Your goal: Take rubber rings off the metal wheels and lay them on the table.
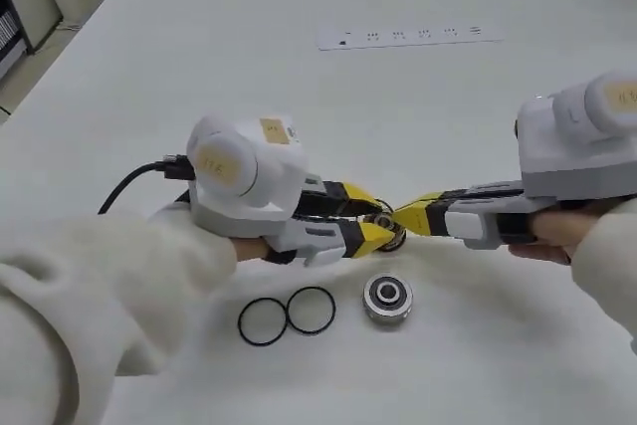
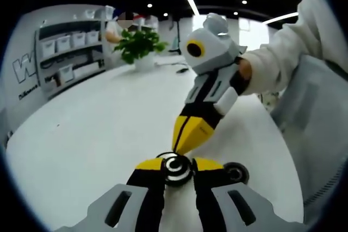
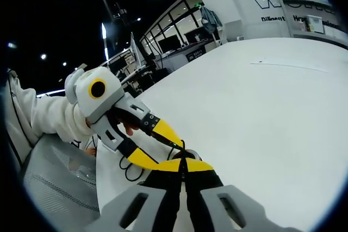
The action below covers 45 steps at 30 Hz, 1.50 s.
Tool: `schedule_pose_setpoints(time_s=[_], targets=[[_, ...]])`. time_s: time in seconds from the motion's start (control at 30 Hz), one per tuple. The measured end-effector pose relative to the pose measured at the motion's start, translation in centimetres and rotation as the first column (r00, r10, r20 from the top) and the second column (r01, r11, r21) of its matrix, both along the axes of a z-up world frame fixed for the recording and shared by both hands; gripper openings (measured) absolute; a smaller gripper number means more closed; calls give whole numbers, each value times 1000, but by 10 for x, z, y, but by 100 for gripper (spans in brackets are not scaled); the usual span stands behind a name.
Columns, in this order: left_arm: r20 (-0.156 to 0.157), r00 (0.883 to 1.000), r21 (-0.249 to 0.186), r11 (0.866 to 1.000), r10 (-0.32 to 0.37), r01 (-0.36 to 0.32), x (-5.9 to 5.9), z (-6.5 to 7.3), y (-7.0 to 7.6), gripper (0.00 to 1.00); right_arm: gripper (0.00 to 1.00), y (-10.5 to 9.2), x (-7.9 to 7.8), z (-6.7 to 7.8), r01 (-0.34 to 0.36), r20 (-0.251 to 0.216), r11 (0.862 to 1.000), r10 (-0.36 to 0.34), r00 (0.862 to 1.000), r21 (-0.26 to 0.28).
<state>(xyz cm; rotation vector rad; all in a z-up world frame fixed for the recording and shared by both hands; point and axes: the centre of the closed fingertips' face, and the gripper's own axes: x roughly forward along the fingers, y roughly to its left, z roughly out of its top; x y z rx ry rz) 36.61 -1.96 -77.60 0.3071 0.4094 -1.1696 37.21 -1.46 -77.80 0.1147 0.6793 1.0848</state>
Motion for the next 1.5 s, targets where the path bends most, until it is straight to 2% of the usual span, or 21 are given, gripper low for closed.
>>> schedule_pose_setpoints(time_s=[0.07, 0.2, 0.33, 0.5, 0.77, 0.9, 1.0, 1.13, 1.27, 1.5], targets=[[-1, 1000, -6, 1000, -3, 3, -1, 4, 0, 25, 0, -1, 0, 3, 2, 3, 1000, -2, 1000, 5], [26, 999, 10, 1000, -21, 20, -6, 10, 3, 27, 0, -4, 1, 7, -1, 12, 1000, 2, 1000, -7], [35, 999, -1, 1000, -19, 19, -10, 20, 5, 31, 0, -10, 2, 14, -1, 29, 1000, 2, 1000, -15], [56, 998, 5, 1000, -24, 23, -19, 31, 11, 38, 0, -14, 0, 22, -3, 41, 1000, 4, 999, -18], [67, 998, -10, 1000, -7, 8, -31, 52, 24, 47, 0, -16, -5, 34, -14, 68, 1000, 16, 998, -27], [61, 998, -11, 1000, -7, 7, -39, 55, 30, 51, 0, -16, -7, 41, -16, 76, 1000, 17, 997, -23], [68, 998, -6, 1000, -9, 10, -46, 58, 33, 53, 0, -15, -8, 45, -17, 80, 1000, 19, 997, -20], [62, 998, -21, 1000, -1, 2, -55, 62, 38, 58, 0, -13, -12, 52, -25, 86, 999, 27, 996, -19], [69, 998, -5, 1000, 11, -10, -64, 62, 48, 64, 0, -8, -17, 60, -37, 91, 999, 38, 995, -15], [60, 997, -13, 999, 48, -48, -73, 65, 66, 71, 0, 3, -26, 67, -69, 90, 998, 70, 993, -13]])
